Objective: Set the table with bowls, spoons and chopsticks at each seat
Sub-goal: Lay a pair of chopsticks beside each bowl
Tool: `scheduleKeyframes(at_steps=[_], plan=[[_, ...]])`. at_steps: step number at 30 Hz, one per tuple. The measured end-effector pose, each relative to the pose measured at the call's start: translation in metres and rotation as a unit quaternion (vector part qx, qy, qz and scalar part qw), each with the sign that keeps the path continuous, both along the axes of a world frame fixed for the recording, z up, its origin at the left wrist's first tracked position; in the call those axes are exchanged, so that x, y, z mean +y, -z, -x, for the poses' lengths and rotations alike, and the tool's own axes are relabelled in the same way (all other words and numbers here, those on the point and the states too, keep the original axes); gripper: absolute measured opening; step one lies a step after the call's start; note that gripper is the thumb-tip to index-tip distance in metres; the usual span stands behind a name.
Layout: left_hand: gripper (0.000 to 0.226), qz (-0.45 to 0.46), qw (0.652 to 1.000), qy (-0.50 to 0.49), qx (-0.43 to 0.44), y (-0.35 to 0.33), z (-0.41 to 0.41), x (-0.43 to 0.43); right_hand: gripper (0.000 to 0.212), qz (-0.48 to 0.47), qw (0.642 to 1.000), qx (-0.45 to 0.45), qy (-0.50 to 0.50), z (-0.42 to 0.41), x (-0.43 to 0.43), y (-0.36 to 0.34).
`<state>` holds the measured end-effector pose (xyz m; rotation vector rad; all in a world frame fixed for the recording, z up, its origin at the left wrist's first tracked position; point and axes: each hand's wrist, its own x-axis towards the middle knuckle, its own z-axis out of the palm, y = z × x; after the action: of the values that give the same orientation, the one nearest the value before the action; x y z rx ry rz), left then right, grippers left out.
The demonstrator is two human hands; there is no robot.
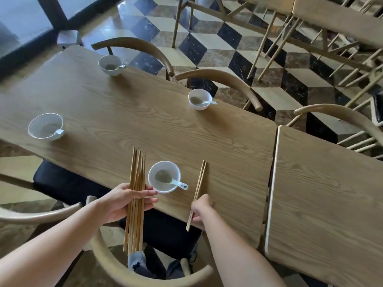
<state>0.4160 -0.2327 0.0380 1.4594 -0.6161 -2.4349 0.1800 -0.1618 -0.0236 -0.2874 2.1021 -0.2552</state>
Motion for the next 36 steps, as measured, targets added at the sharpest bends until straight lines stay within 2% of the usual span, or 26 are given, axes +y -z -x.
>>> scheduleKeyframes(at_steps=[5,10,13,20,23,26,29,33,36], plan=[[0.03,0.002,1.0,-0.008,-0.014,-0.002,-0.008,-0.001,0.007,-0.017,0.998,0.031,-0.048,-0.002,-0.004,0.003],[0.047,0.0,0.998,-0.041,-0.04,-0.008,-0.01,-0.003,0.032,0.001,0.993,0.072,-0.094,-0.003,-0.003,0.01],[0.042,0.003,0.998,-0.048,-0.046,-0.014,-0.007,-0.003,0.038,0.009,0.994,0.076,-0.075,-0.004,-0.002,0.008],[0.052,0.013,0.997,-0.049,-0.055,-0.022,0.001,-0.002,0.018,0.021,0.992,0.086,-0.09,-0.004,0.003,0.004],[0.049,0.013,0.997,-0.049,-0.058,-0.022,0.001,-0.001,0.026,0.031,0.991,0.085,-0.095,-0.008,0.002,0.008],[0.047,0.012,0.997,-0.048,-0.061,-0.021,0.001,-0.001,0.022,0.031,0.995,0.08,-0.043,-0.012,0.0,0.012],[0.045,0.01,0.997,-0.048,-0.062,-0.02,-0.001,-0.001,0.034,0.036,0.995,0.056,0.08,-0.011,0.0,0.016],[0.045,0.008,0.996,-0.051,-0.068,-0.019,-0.002,0.001,0.036,0.04,0.991,0.031,0.126,-0.012,0.0,0.012],[0.046,0.005,0.996,-0.058,-0.069,-0.018,-0.003,0.002,0.034,0.038,0.991,0.024,0.123,-0.012,-0.002,0.013]])
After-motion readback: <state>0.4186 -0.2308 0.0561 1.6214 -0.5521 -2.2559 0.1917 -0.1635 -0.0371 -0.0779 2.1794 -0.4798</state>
